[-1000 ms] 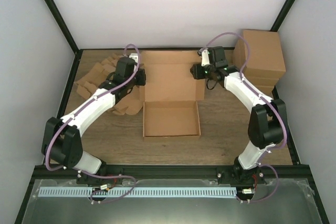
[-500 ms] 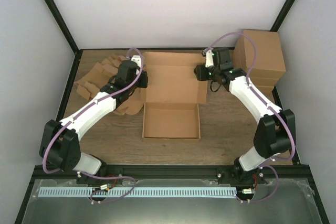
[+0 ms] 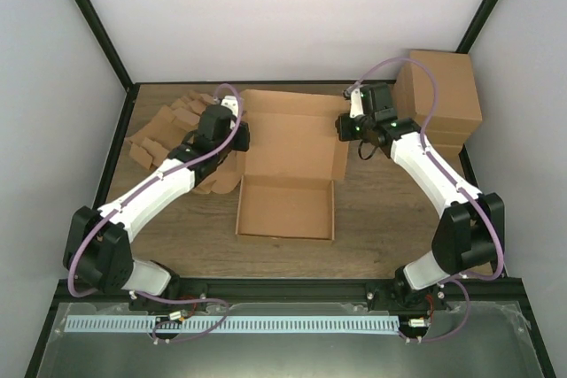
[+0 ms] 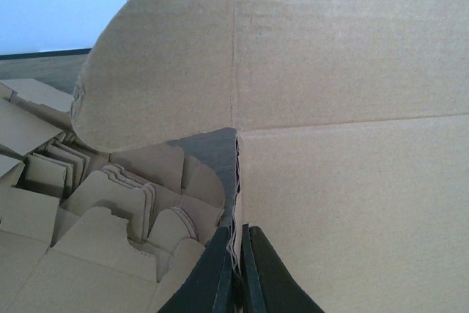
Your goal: Fold the paper box
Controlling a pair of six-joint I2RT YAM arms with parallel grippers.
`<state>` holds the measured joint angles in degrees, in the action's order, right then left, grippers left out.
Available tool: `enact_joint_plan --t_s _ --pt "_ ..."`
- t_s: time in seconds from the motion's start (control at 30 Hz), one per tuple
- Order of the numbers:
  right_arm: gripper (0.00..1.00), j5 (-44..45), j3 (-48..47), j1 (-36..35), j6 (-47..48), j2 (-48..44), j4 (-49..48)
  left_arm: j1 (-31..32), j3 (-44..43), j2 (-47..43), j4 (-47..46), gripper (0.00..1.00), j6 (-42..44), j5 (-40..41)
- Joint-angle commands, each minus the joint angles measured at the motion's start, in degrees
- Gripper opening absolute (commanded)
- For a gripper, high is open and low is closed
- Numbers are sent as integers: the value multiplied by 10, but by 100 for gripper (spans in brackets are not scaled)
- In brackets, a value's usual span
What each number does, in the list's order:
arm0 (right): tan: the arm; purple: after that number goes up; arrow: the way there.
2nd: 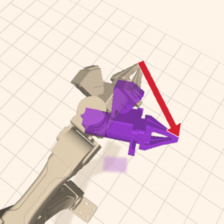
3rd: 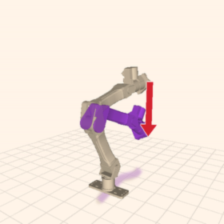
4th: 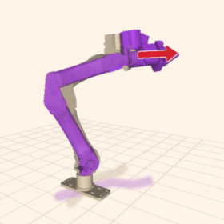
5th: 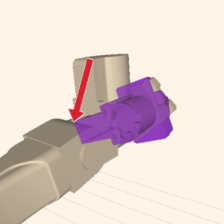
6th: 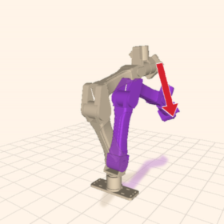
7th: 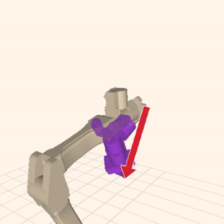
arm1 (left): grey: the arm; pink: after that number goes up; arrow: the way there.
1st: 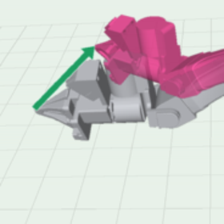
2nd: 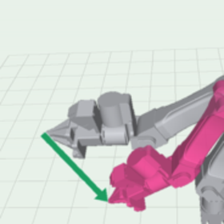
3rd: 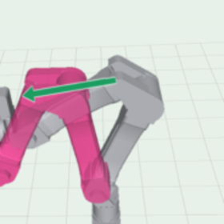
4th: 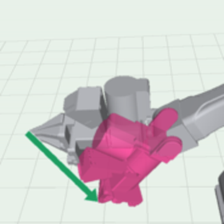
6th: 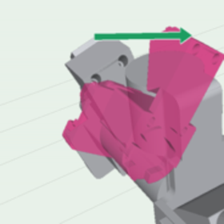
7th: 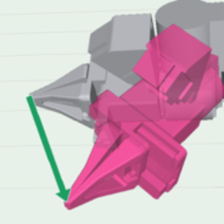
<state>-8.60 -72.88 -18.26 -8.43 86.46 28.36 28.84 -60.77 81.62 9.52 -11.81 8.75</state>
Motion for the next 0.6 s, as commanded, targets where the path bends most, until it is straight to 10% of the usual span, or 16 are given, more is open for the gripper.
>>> enact_joint_plan --t_s 0.0,0.23,0.57 --pt "17 14 -13 -5 5 -22 38 7 5 -19 -13 4 4 7" --pt "21 9 -21 -4 12 -25 70 12 6 -19 -13 4 4 8" --pt "1 42 -18 -5 -7 -36 69 17 6 -12 -26 4 0 1"
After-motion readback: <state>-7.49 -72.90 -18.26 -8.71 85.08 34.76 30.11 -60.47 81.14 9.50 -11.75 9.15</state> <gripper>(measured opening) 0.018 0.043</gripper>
